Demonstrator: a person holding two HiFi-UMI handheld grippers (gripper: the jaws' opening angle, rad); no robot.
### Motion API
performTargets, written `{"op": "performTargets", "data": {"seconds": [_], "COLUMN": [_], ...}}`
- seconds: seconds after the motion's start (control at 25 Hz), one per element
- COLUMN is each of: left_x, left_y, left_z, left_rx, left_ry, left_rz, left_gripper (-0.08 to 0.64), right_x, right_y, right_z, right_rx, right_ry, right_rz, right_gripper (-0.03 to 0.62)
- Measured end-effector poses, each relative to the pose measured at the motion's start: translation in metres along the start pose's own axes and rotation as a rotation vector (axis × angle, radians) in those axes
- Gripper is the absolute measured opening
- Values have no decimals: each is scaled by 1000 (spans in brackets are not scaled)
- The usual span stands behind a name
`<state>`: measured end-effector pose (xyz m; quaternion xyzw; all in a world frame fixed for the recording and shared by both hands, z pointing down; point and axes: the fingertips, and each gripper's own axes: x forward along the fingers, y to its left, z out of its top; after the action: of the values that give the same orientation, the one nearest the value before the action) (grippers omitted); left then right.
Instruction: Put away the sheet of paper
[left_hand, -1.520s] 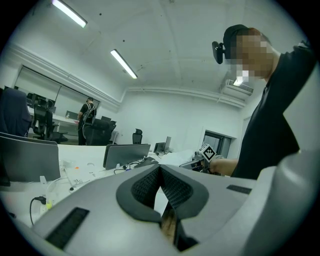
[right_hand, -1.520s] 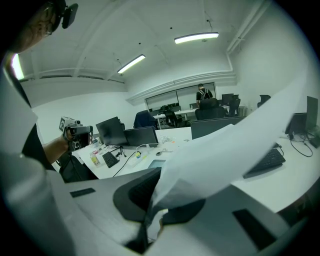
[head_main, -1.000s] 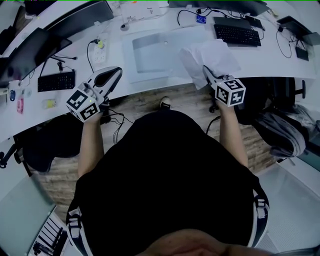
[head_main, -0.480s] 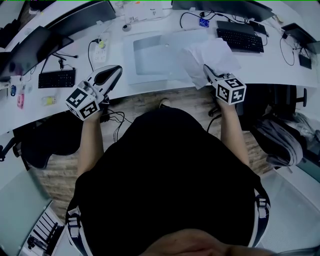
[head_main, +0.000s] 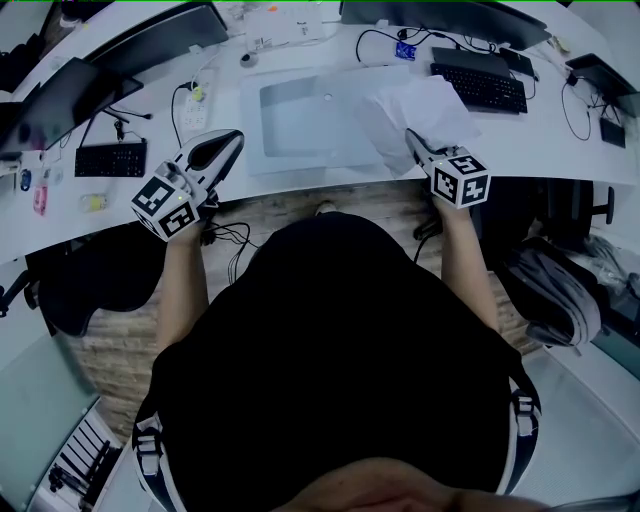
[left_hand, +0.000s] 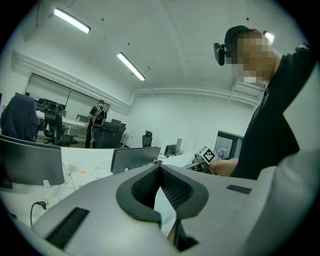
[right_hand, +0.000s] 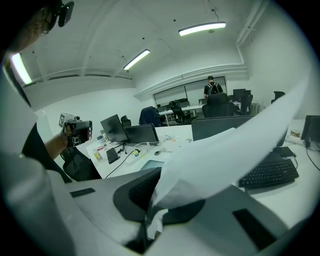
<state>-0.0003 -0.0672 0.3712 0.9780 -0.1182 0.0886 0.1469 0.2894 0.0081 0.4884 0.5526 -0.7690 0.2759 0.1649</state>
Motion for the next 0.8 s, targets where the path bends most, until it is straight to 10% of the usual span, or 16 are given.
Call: {"op": "performTargets", "data": {"seconds": [0.8], "left_x": [25], "left_y": [-23], "left_z": [6], "left_rx": [36], "left_ry": [37], "left_rz": [4], "left_gripper": [20], "right_x": [-11], "right_y": [-22], "right_z": [-1], "right_rx": [5], "right_ry": [-56], "right_rz": [24], "right_gripper": [14]}}
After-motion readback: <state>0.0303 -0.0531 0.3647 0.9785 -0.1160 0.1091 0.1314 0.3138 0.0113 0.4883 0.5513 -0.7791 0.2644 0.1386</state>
